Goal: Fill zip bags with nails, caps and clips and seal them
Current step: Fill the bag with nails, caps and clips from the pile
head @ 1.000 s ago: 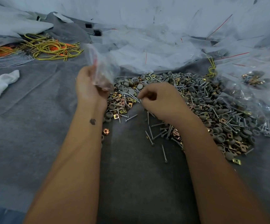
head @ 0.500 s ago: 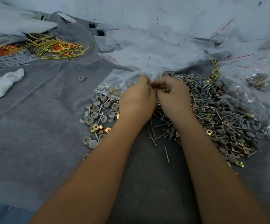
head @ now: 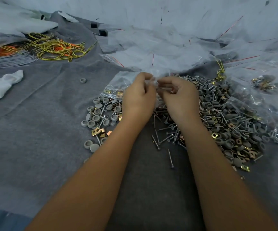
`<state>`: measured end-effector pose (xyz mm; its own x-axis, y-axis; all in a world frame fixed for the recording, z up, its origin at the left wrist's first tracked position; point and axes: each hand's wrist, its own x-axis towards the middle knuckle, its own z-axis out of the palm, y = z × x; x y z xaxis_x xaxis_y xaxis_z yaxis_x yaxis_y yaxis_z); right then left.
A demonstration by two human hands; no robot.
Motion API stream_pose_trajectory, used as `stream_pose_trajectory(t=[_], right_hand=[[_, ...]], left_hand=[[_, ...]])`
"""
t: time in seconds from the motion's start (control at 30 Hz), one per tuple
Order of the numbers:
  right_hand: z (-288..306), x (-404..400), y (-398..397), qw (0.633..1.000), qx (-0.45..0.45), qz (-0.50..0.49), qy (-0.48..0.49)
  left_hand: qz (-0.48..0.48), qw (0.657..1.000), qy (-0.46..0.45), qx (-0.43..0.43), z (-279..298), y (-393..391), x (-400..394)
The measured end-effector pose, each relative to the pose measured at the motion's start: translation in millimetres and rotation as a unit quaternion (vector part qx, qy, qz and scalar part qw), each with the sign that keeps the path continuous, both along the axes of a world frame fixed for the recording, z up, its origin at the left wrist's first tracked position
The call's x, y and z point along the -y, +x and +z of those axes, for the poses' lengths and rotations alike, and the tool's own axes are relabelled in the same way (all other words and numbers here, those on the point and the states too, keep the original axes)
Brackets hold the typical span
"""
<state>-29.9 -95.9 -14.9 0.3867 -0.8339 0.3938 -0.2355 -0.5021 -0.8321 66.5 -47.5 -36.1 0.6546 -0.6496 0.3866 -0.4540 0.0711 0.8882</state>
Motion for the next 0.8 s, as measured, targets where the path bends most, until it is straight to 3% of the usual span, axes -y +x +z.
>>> stream_pose_trajectory(t=[0.3,0.37,0.57,0.7,0.8], right_hand=[[15,3,-14,0.998,0.061,-0.001,-0.006],[18,5,-16,1.000,0.025,-0.004,-0.008],[14,4,-19,0.973,-0.227,0.009,-0.039],[14,-4,-13,0.957,-0.281,0.056,-0.048],[12,-2,-11,0.955,-0.283,0.031,-0.085]], left_hand=[[0.001,0.981,-0.030,-0.193,10,12,-2],[-0.003,0.975,-0.037,-0.219,13,14,-3],[0.006,0.964,-0.059,-0.259,18,20,-8],[-0.008,0.956,-0.073,-0.283,20,22,-11],[-0.015,0.943,-0.097,-0.318,21,26,-14]])
